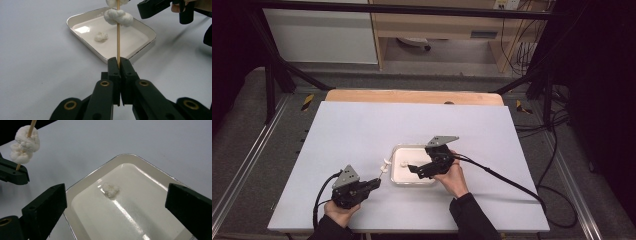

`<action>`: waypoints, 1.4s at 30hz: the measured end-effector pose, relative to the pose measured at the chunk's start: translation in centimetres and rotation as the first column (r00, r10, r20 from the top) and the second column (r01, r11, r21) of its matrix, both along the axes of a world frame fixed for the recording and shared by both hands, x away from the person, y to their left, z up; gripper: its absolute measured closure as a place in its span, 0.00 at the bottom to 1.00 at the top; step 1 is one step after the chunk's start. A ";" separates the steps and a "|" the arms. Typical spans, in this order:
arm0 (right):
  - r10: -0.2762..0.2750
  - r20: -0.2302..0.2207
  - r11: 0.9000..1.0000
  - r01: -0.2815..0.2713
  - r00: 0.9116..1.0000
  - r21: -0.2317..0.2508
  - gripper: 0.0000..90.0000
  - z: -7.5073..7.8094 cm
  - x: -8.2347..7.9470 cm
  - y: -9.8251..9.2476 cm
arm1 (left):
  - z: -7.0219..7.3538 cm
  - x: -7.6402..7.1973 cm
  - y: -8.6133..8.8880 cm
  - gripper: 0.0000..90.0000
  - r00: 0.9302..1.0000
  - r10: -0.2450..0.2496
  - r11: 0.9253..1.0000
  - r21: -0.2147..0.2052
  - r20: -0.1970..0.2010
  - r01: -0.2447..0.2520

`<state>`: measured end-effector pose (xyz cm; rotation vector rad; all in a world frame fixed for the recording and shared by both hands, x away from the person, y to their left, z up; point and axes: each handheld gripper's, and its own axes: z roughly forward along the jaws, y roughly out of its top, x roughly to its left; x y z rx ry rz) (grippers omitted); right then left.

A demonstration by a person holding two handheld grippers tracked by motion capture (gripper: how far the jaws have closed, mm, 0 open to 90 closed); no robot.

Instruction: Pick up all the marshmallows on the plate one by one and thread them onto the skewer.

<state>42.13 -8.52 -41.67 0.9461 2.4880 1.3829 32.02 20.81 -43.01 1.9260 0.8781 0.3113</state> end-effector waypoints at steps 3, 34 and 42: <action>0.006 -0.005 1.000 -0.006 1.000 -0.010 0.06 -0.1 0.4 0.7 | 0.0 0.0 0.1 0.98 1.000 0.001 1.000 -0.001 0.001 -0.001; 0.085 -0.037 0.984 -0.090 0.996 -0.152 0.58 -2.7 2.4 4.6 | -0.1 0.2 0.1 0.98 1.000 -0.003 1.000 -0.003 -0.005 0.003; 0.105 -0.017 0.979 -0.106 0.994 -0.177 0.66 -2.9 2.5 4.7 | -0.1 0.2 0.0 0.98 1.000 -0.005 1.000 -0.002 -0.006 0.005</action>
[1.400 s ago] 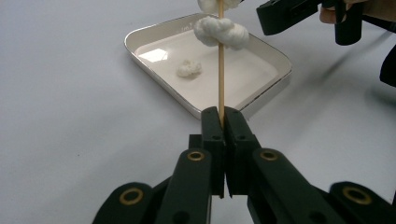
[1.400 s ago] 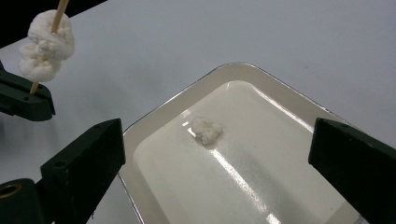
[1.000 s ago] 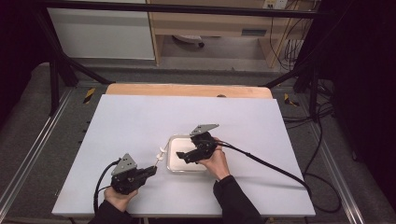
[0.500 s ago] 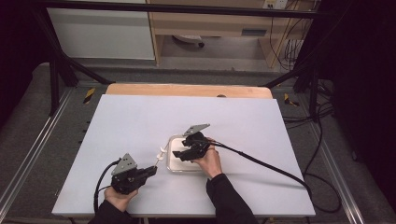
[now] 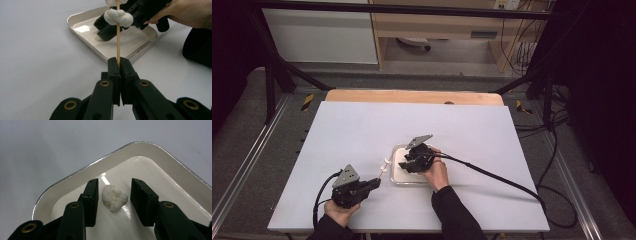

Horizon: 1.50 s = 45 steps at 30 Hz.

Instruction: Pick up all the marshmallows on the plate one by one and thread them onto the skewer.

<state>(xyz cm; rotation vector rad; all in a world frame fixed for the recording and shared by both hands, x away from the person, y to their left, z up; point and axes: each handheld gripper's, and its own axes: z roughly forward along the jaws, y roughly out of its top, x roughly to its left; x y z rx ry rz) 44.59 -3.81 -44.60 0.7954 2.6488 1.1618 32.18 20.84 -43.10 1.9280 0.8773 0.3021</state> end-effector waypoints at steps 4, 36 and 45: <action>0.014 0.012 1.000 -0.014 1.000 -0.006 0.70 -0.2 0.0 0.0 | 0.0 0.0 0.0 0.97 1.000 -0.001 1.000 0.000 0.000 0.001; 0.002 0.012 0.999 -0.002 1.000 0.035 0.83 2.2 -1.4 -0.8 | 0.1 -0.1 -0.2 0.98 1.000 -0.006 1.000 0.000 0.004 0.006; 0.003 0.012 0.995 -0.004 1.000 0.097 0.84 3.8 -2.2 -2.0 | 0.1 -0.1 -0.2 0.98 1.000 -0.008 1.000 -0.001 0.004 0.008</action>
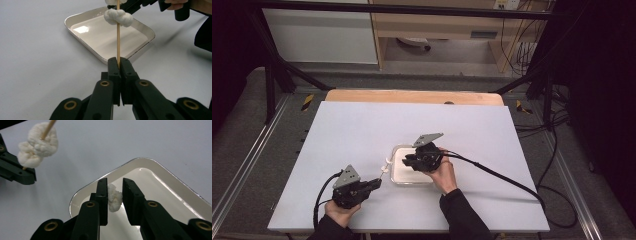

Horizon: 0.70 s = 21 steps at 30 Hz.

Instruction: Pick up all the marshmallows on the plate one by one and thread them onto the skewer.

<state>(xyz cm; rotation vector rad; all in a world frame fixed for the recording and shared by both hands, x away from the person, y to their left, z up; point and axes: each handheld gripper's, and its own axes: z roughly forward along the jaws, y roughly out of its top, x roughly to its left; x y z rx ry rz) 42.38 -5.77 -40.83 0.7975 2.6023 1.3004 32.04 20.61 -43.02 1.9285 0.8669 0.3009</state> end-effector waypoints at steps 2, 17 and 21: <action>0.001 0.000 1.000 -0.001 1.000 0.016 0.84 0.3 -0.3 -0.3 | 0.0 0.0 -0.1 0.98 1.000 -0.004 1.000 0.004 0.001 0.004; -0.022 -0.008 0.992 0.023 1.000 0.121 0.87 2.3 -1.2 -3.3 | -0.1 -0.2 -0.5 0.98 1.000 -0.022 1.000 0.006 0.003 0.022; -0.024 -0.008 0.987 0.025 1.000 0.156 0.87 2.8 -1.4 -3.8 | -0.1 -0.3 -0.7 0.98 0.999 -0.031 0.999 0.008 0.005 0.031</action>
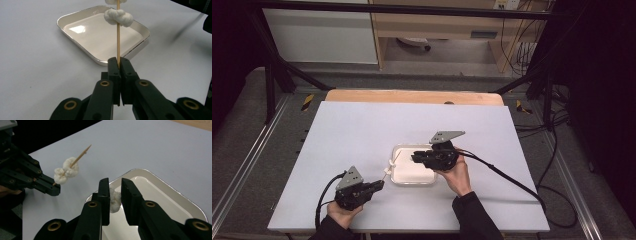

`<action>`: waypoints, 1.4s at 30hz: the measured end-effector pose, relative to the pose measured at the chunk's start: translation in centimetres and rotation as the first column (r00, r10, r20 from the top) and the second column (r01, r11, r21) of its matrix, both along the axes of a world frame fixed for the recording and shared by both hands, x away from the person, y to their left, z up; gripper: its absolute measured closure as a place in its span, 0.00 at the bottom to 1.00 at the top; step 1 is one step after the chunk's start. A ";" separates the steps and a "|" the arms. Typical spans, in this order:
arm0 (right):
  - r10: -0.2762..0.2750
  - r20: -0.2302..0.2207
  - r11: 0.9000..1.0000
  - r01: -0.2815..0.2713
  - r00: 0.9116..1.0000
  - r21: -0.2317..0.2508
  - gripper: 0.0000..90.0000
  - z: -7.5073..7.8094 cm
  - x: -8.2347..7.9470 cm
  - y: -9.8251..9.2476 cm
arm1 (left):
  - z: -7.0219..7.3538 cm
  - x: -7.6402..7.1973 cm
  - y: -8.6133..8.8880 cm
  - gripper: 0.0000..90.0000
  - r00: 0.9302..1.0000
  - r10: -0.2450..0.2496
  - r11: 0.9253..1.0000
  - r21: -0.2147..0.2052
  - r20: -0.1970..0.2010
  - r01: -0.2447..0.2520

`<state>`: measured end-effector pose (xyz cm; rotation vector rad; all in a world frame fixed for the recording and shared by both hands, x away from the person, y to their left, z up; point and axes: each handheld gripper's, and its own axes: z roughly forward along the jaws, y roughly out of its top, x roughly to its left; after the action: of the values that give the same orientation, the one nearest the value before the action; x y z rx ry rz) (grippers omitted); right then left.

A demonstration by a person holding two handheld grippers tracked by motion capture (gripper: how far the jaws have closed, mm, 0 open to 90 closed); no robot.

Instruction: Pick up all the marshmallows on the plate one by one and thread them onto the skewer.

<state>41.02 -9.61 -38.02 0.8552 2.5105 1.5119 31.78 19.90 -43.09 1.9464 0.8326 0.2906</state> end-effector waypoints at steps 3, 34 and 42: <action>-0.003 0.003 1.000 0.003 1.000 0.028 0.87 0.5 0.0 -0.4 | 0.0 -0.1 -0.1 0.98 1.000 -0.007 1.000 0.004 0.003 0.007; 0.014 -0.031 0.976 -0.007 0.999 0.217 0.88 2.6 0.2 -0.4 | 0.0 -0.3 -0.7 0.98 0.999 -0.032 0.999 0.016 0.014 0.032; 0.035 -0.043 0.974 -0.024 0.998 0.226 0.89 2.4 0.4 0.2 | 0.0 -0.3 -0.7 0.98 0.999 -0.033 0.999 0.013 0.017 0.033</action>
<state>41.41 -9.37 -35.66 0.8947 2.4251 1.8349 31.48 19.20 -43.07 1.9656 0.7884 0.2930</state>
